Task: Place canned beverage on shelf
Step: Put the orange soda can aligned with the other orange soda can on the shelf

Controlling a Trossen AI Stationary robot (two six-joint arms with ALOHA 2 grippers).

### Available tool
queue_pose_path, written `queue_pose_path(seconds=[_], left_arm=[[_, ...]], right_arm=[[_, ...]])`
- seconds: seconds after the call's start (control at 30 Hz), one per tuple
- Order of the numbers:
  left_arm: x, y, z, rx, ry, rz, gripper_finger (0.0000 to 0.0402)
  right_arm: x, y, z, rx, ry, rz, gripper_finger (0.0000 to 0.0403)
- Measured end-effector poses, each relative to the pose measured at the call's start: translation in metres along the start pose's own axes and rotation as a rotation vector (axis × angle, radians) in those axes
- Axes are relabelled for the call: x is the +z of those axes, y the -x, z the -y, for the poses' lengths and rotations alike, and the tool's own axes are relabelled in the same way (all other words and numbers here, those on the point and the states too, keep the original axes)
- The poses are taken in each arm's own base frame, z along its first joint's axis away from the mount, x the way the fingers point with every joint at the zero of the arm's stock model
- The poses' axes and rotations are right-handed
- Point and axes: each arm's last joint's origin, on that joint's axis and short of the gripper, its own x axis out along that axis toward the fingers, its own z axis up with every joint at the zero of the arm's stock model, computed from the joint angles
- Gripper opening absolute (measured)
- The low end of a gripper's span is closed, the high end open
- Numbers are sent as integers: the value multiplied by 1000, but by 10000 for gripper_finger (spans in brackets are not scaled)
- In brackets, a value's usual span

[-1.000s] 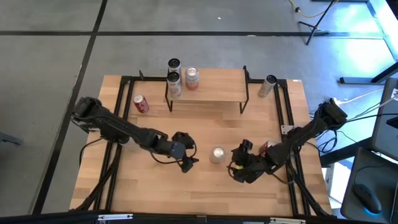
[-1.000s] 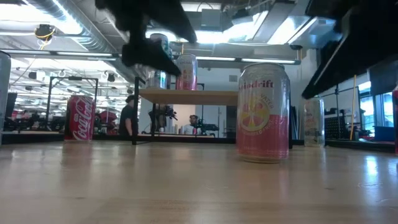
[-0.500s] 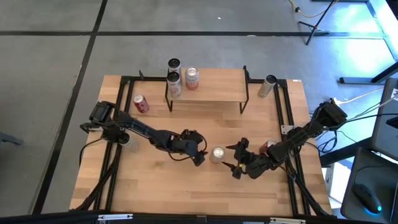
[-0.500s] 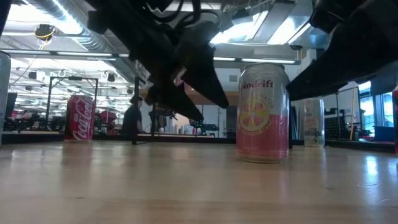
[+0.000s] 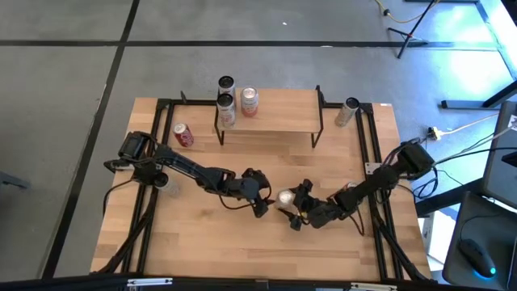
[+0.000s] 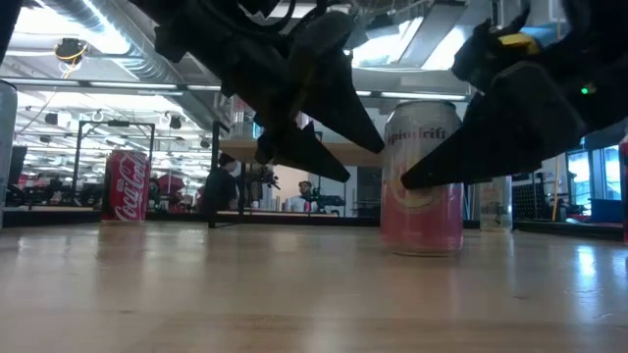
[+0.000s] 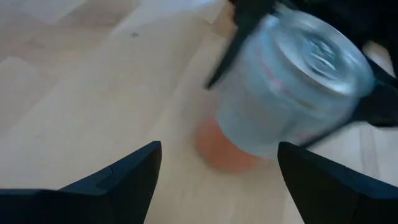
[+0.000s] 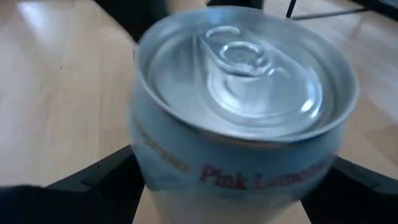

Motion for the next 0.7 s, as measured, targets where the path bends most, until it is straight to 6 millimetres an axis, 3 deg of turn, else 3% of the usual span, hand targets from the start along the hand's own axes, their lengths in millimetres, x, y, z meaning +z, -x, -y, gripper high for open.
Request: queue_pose_path(seconds=[0.1, 0.23, 0.37, 0.53, 0.7], left_arm=[[-1, 0, 1, -14, -32, -15, 318], [1, 3, 2, -47, -29, -30, 318], [6, 19, 7, -146, -35, -110, 318], [11, 64, 18, -193, -37, -203, 318], [16, 122, 31, -227, -60, -201, 318]], right_arm=[[0, -4, 2, 22, -5, -20, 340], [1, -3, 0, 50, -20, -12, 288], [9, -2, -3, 86, -38, -2, 262], [43, 6, -11, 110, -30, 32, 262], [97, 10, -6, 115, -69, 55, 262]])
